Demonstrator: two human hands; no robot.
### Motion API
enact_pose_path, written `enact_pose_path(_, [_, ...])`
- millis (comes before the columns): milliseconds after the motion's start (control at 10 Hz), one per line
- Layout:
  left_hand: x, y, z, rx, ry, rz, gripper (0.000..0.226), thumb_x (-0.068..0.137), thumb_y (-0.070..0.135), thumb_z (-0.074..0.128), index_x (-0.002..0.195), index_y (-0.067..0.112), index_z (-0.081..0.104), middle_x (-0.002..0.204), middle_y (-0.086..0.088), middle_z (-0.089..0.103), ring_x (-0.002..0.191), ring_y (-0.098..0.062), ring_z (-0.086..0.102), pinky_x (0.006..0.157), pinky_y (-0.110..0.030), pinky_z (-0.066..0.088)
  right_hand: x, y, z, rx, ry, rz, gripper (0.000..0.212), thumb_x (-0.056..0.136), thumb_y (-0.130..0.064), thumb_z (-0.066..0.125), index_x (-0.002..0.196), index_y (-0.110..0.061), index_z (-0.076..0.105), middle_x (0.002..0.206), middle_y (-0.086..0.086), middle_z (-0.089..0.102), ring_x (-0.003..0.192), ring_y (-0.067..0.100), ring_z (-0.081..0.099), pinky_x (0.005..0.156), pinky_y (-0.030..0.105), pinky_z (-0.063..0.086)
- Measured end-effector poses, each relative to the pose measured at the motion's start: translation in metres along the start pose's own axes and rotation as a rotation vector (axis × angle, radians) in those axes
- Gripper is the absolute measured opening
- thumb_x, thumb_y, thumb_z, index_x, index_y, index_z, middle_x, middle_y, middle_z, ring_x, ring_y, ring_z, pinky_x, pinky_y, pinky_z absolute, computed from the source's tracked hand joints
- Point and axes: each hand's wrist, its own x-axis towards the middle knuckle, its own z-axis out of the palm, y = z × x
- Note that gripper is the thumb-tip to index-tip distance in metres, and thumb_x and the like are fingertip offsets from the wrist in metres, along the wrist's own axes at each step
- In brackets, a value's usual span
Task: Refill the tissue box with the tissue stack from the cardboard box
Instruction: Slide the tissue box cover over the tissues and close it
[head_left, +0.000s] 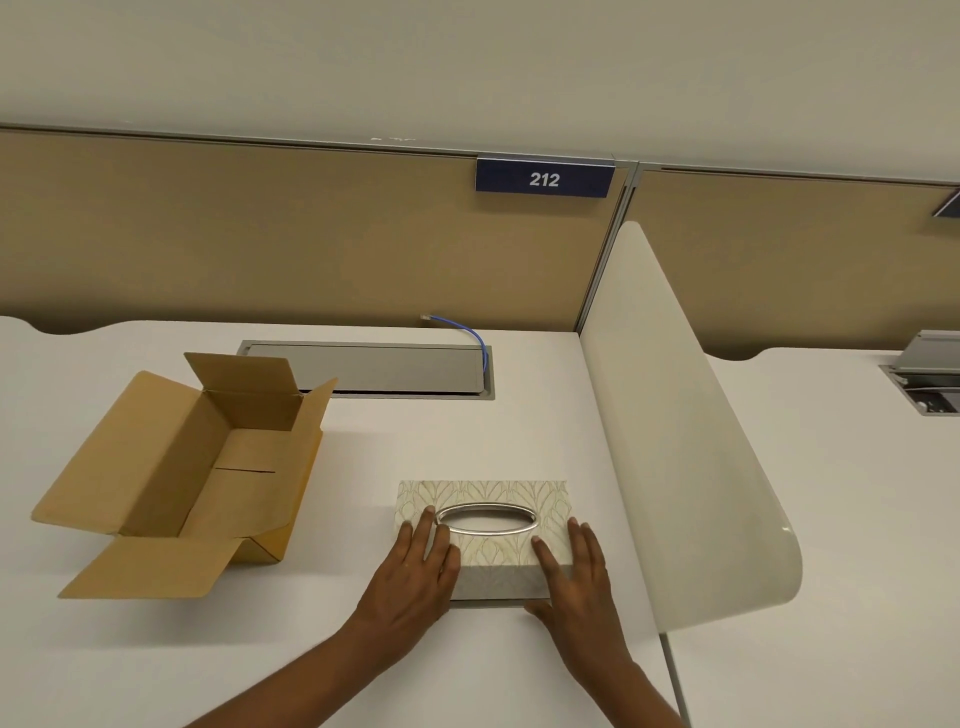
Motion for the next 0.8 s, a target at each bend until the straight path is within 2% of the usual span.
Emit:
enact_pose_path(100, [-0.01, 0.007, 0.009, -0.061, -0.046, 0.014, 0.073, 0.066, 0.045, 0.076, 0.115, -0.002, 0.048, 0.116, -0.027, 0.066, 0.114, -0.048, 0.058, 0.09, -0.054, 0.053, -0.01, 0.001, 0.006, 0.005, -0.01, -0.024, 0.094, 0.053, -0.031, 0.093, 0.133, -0.02, 0.045, 0.141, 0.029, 0.04, 0.131, 0.043, 0.035, 0.09, 0.049, 0.05])
enact_pose_path(200, [-0.023, 0.016, 0.019, -0.155, -0.058, -0.019, 0.095, 0.06, 0.058, 0.075, 0.126, -0.003, 0.045, 0.134, -0.031, 0.053, 0.126, -0.049, 0.047, 0.099, -0.057, 0.044, -0.023, -0.004, 0.009, 0.01, -0.081, -0.014, 0.097, 0.052, -0.036, 0.093, 0.134, -0.021, 0.044, 0.145, 0.027, 0.036, 0.128, 0.043, 0.044, 0.081, 0.043, 0.057])
enact_pose_path(300, [-0.029, 0.02, 0.024, -0.22, -0.066, -0.045, 0.092, 0.068, 0.058, 0.068, 0.133, -0.002, 0.041, 0.142, -0.031, 0.043, 0.132, -0.05, 0.038, 0.105, -0.059, 0.036, -0.028, -0.008, 0.01, 0.024, -0.146, 0.029, 0.104, 0.05, -0.04, 0.093, 0.138, -0.022, 0.04, 0.144, 0.03, 0.039, 0.12, 0.042, 0.054, 0.071, 0.037, 0.06])
enact_pose_path(500, [-0.03, 0.018, 0.025, -0.228, -0.077, -0.018, 0.087, 0.072, 0.057, 0.064, 0.134, 0.001, 0.044, 0.145, -0.029, 0.041, 0.135, -0.048, 0.035, 0.108, -0.057, 0.033, -0.025, -0.014, 0.009, 0.022, -0.18, 0.069, 0.107, 0.049, -0.046, 0.091, 0.139, -0.02, 0.039, 0.146, 0.031, 0.036, 0.118, 0.043, 0.055, 0.067, 0.035, 0.061])
enact_pose_path(600, [-0.03, 0.014, 0.02, -0.209, -0.103, -0.022, 0.089, 0.071, 0.059, 0.064, 0.136, 0.002, 0.043, 0.147, -0.028, 0.039, 0.136, -0.048, 0.033, 0.109, -0.056, 0.033, -0.024, -0.014, 0.009, -0.013, -0.205, 0.072, 0.108, 0.055, -0.05, 0.087, 0.143, -0.022, 0.032, 0.151, 0.03, 0.028, 0.123, 0.042, 0.051, 0.068, 0.035, 0.061])
enact_pose_path(700, [-0.031, 0.007, 0.013, -0.198, -0.107, -0.03, 0.09, 0.07, 0.062, 0.064, 0.137, 0.004, 0.045, 0.148, -0.026, 0.037, 0.136, -0.048, 0.033, 0.108, -0.056, 0.035, -0.018, -0.013, 0.006, -0.03, -0.231, 0.062, 0.1, 0.07, -0.05, 0.077, 0.15, -0.023, 0.023, 0.157, 0.024, 0.001, 0.136, 0.041, 0.034, 0.086, 0.039, 0.056])
enact_pose_path(800, [-0.03, -0.003, -0.003, -0.193, -0.066, -0.064, 0.087, 0.071, 0.064, 0.061, 0.135, 0.006, 0.05, 0.146, -0.025, 0.043, 0.136, -0.045, 0.036, 0.107, -0.056, 0.033, -0.012, -0.023, -0.006, -0.123, -0.201, 0.104, 0.094, 0.073, -0.06, 0.067, 0.149, -0.021, 0.028, 0.155, 0.025, 0.001, 0.138, 0.045, 0.028, 0.102, 0.051, 0.042])
